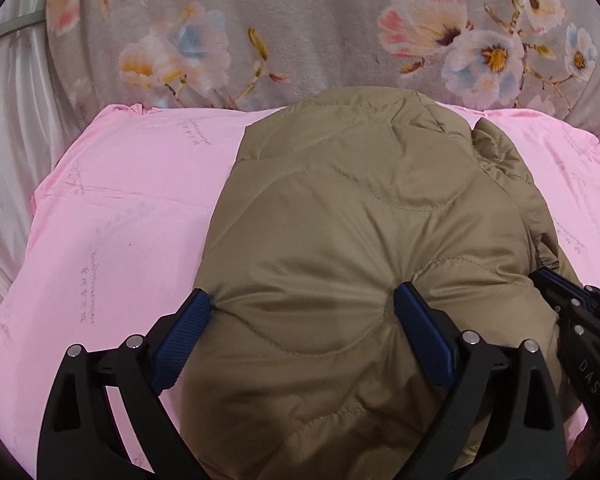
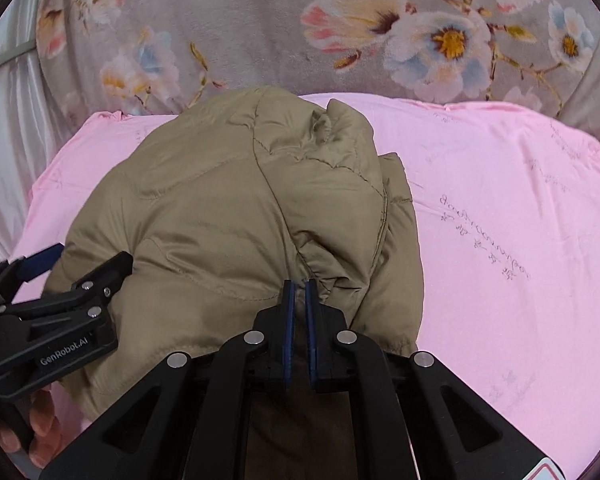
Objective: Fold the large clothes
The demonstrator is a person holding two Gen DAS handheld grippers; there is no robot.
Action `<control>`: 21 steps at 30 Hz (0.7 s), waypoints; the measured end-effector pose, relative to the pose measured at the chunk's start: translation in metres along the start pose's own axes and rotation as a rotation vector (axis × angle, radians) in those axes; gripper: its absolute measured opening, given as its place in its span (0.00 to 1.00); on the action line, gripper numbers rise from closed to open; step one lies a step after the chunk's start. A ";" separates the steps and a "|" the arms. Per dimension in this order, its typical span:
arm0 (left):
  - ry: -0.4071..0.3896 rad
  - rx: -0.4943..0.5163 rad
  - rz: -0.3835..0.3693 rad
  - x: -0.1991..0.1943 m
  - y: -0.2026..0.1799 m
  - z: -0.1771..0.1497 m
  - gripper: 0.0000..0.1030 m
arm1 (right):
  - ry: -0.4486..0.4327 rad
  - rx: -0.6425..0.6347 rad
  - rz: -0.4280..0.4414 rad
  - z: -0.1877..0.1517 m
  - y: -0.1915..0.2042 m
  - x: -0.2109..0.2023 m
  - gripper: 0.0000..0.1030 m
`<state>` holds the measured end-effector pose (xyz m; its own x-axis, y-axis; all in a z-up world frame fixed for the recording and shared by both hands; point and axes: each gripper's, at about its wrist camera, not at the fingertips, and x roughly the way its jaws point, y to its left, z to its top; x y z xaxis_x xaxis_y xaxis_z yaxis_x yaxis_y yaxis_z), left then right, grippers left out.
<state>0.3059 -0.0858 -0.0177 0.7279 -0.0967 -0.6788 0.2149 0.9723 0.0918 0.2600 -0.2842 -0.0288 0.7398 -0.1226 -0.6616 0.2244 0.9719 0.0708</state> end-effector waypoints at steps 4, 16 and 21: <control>-0.023 -0.014 -0.005 0.003 0.003 -0.004 0.93 | 0.001 0.012 0.008 0.001 -0.003 0.001 0.04; -0.042 -0.033 0.002 0.002 0.004 -0.005 0.96 | -0.009 0.018 0.004 0.000 -0.002 0.000 0.04; -0.056 -0.061 0.000 -0.011 0.009 -0.012 0.96 | -0.058 0.055 -0.009 -0.009 -0.005 -0.027 0.15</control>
<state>0.2923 -0.0733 -0.0182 0.7635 -0.1066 -0.6370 0.1757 0.9834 0.0460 0.2334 -0.2839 -0.0185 0.7729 -0.1449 -0.6178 0.2649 0.9583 0.1067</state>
